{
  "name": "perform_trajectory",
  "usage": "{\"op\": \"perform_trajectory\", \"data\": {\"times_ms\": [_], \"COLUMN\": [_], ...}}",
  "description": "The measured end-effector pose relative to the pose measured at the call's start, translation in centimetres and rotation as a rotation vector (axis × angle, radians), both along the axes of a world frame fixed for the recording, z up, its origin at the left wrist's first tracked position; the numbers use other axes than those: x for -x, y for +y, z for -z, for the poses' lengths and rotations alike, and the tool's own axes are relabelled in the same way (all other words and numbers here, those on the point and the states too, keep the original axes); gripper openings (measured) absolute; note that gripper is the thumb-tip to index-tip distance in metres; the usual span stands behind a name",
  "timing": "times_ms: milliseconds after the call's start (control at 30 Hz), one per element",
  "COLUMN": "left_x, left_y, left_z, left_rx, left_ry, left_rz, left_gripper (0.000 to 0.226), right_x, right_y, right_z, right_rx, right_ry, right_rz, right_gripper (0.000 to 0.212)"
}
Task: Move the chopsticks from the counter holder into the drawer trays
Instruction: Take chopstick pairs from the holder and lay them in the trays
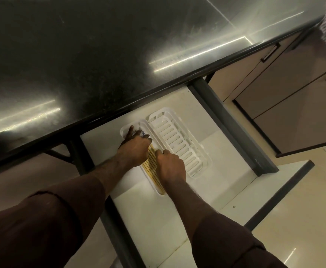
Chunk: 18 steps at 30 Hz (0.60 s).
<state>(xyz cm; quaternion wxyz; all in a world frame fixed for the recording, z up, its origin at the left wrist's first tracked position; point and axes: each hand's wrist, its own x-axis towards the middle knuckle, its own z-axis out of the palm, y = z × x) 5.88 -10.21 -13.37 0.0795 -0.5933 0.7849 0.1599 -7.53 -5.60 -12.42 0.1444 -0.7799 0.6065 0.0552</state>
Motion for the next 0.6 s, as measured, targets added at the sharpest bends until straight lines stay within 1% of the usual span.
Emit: {"op": "perform_trajectory", "data": {"times_ms": [100,167,200,300,367,500,600], "left_x": [0.3,0.4,0.5,0.5,0.2,-0.8,-1.3], "left_y": [0.8,1.3,1.6,2.4,3.1,6.1,9.1], "left_z": [-2.6,-4.7,-6.0,-10.1,-12.8,-18.7,-22.8], "left_rx": [0.060,0.105,0.121,0.167,0.213,0.377,0.540], "left_ry": [0.059,0.101,0.123,0.171,0.224,0.378,0.460], "left_rz": [0.026,0.014,0.005,-0.027,-0.067,-0.143,-0.165], "left_gripper": [0.046,0.045,0.044,0.042,0.042,0.041,0.040], "right_x": [0.5,0.9,1.2,1.8,2.0,1.4,0.6], "right_y": [0.3,0.5,0.6,1.1,1.5,3.4,5.6], "right_z": [-2.8,-4.8,-6.0,-9.7,-12.3,-17.8,-22.2], "right_rx": [0.065,0.118,0.147,0.227,0.288,0.390,0.558], "right_ry": [-0.028,-0.040,-0.052,-0.067,-0.081,-0.181,-0.241], "right_rz": [0.030,0.049,0.057,0.051,0.046,0.022,-0.016], "right_gripper": [0.029,0.023,0.024,0.037,0.041,0.041,0.036]}}
